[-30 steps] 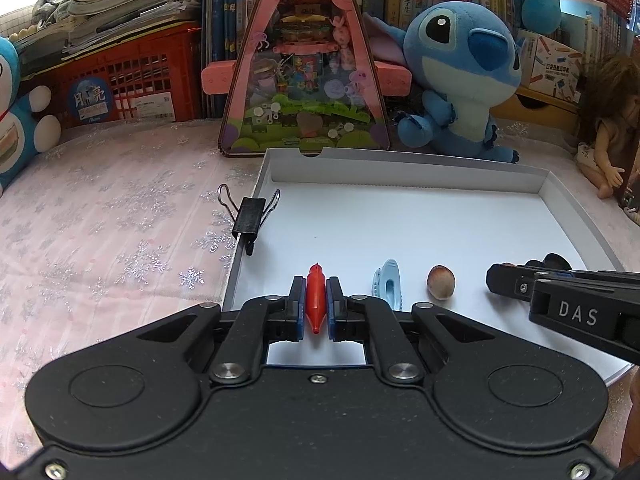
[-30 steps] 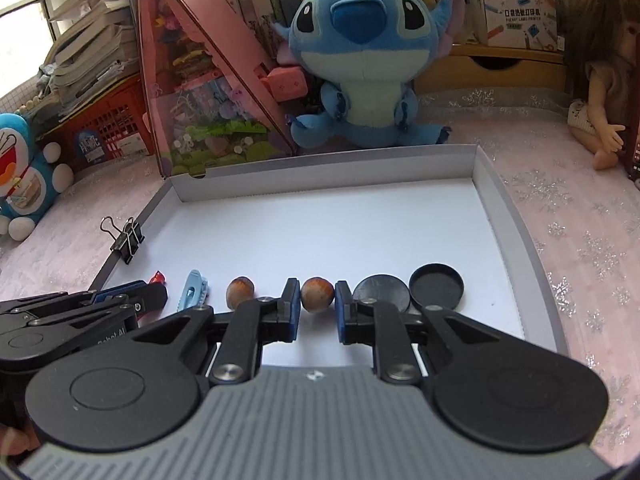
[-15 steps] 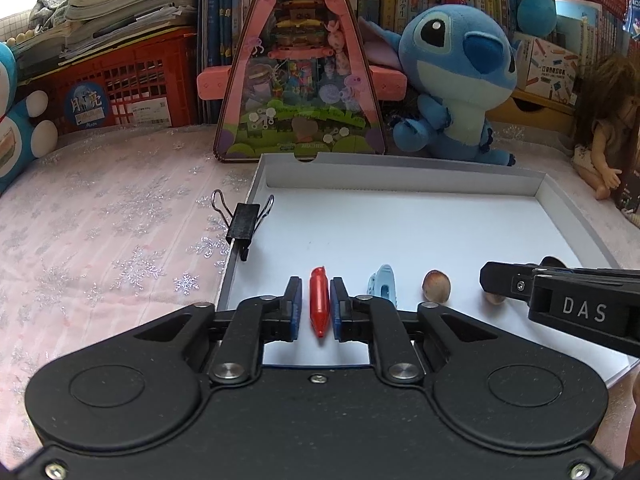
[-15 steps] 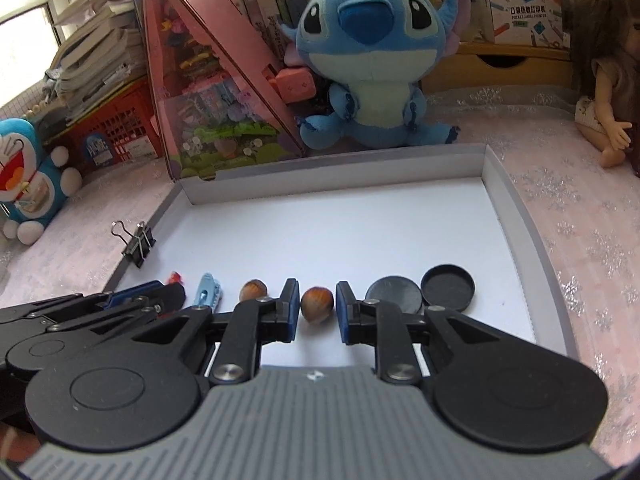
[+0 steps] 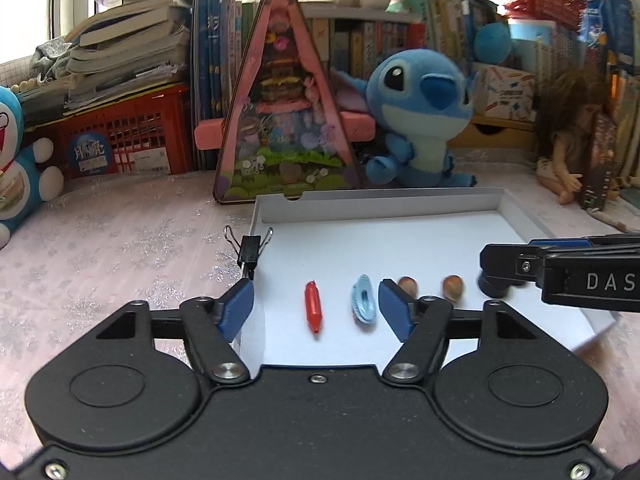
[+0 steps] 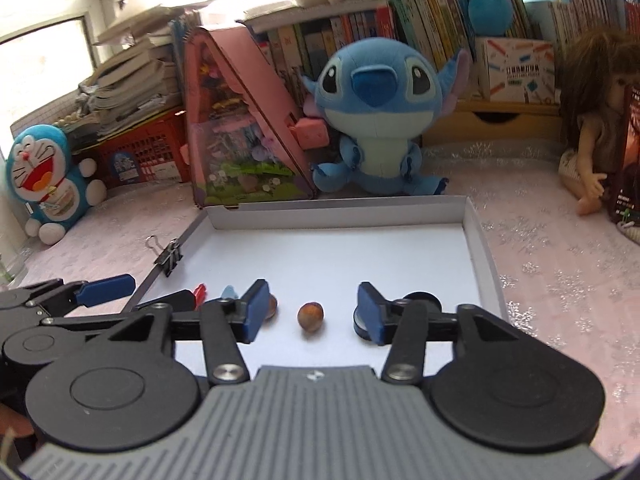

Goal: Organize rigid objects
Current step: 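Move both tools back toward the remaining objects on the table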

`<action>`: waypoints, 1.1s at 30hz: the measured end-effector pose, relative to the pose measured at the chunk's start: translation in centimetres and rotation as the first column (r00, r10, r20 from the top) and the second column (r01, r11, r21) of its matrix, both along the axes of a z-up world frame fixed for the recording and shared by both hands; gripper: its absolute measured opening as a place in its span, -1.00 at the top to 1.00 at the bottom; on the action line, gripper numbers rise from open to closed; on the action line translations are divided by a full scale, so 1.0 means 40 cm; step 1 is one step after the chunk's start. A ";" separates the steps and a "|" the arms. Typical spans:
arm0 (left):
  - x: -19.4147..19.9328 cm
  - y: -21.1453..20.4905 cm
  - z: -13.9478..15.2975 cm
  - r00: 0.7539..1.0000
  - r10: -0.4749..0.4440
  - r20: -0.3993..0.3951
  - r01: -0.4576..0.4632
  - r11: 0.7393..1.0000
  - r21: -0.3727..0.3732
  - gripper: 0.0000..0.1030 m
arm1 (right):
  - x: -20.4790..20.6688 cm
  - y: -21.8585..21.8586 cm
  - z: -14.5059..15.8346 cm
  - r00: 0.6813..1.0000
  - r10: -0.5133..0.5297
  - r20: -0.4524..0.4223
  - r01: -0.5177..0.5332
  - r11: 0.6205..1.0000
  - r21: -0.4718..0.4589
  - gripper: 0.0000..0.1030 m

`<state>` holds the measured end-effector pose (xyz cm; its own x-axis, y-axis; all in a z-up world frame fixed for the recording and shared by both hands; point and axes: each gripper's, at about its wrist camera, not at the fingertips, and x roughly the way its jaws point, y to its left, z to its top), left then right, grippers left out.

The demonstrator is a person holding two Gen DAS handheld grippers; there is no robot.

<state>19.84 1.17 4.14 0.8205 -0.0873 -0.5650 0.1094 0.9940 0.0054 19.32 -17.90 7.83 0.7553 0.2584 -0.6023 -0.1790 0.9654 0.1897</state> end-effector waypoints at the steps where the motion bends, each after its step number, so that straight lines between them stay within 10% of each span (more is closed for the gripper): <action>1: -0.012 0.002 0.003 1.000 -0.011 0.002 0.011 1.000 -0.006 -0.36 | -0.012 0.000 0.002 1.000 0.006 0.010 -0.006 1.000 -0.007 -0.35; 33: -0.339 -0.003 -0.055 0.979 -0.196 -0.053 0.193 0.980 -0.056 -0.50 | -0.379 -0.055 -0.050 0.974 0.164 0.155 -0.126 0.965 -0.230 -0.62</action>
